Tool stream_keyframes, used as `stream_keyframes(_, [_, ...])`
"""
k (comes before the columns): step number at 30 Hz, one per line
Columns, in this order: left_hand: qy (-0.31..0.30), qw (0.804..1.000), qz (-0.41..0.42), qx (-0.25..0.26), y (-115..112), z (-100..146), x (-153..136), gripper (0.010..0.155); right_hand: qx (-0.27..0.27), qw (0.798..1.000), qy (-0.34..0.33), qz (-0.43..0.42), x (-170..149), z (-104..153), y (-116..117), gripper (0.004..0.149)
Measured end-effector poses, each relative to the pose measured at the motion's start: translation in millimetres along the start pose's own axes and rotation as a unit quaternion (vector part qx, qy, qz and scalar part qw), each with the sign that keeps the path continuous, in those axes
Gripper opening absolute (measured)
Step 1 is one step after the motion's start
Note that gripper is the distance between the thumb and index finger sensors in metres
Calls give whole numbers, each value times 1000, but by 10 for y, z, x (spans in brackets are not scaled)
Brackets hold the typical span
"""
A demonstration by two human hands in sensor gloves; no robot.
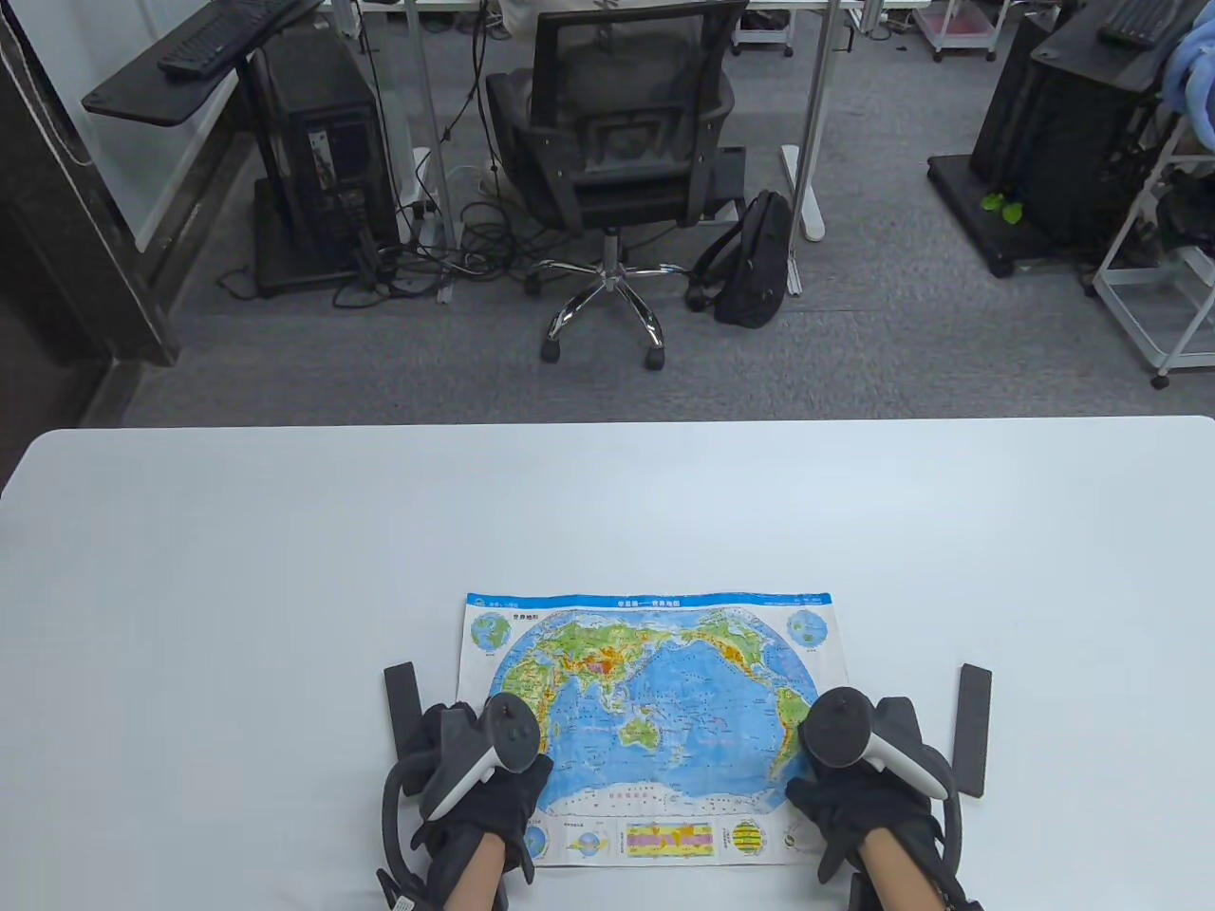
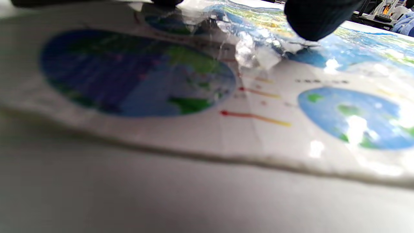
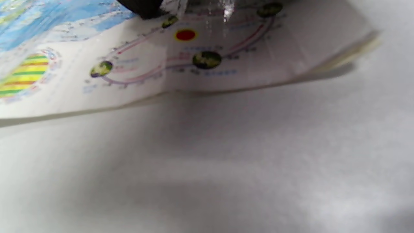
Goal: Unroll map and secure with paperweights
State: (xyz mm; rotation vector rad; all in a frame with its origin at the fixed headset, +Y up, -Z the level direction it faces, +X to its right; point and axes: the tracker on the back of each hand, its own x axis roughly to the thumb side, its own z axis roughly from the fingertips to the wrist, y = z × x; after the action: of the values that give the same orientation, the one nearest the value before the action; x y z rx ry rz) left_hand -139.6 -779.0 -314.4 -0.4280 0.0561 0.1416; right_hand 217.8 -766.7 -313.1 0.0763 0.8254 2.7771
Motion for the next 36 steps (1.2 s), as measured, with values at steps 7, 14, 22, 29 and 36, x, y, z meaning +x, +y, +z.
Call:
stream_keyframes(7, [25,996,-89,10,73,-74,141,83,-2,1000,2,-4,-14,4,-1,68])
stream_keyframes(14, [8,986,-166,-10,143,-182,673,80,-4,1000,3,-1,-13,-3,-3,69])
stream_keyframes(22, [-92,978,-182,-33,-17,-241,1611,81,-6,1000,1,-6,-17,-7,-3,70])
stream_keyframes(29, [-175,977,-45,-115,-218,-329,2029,83,-1,1000,-2,-11,-28,-10,-7,72])
stream_keyframes(36, [-163,971,-10,-176,-337,-441,2066,82,5,1000,-5,-18,-44,-12,-14,74])
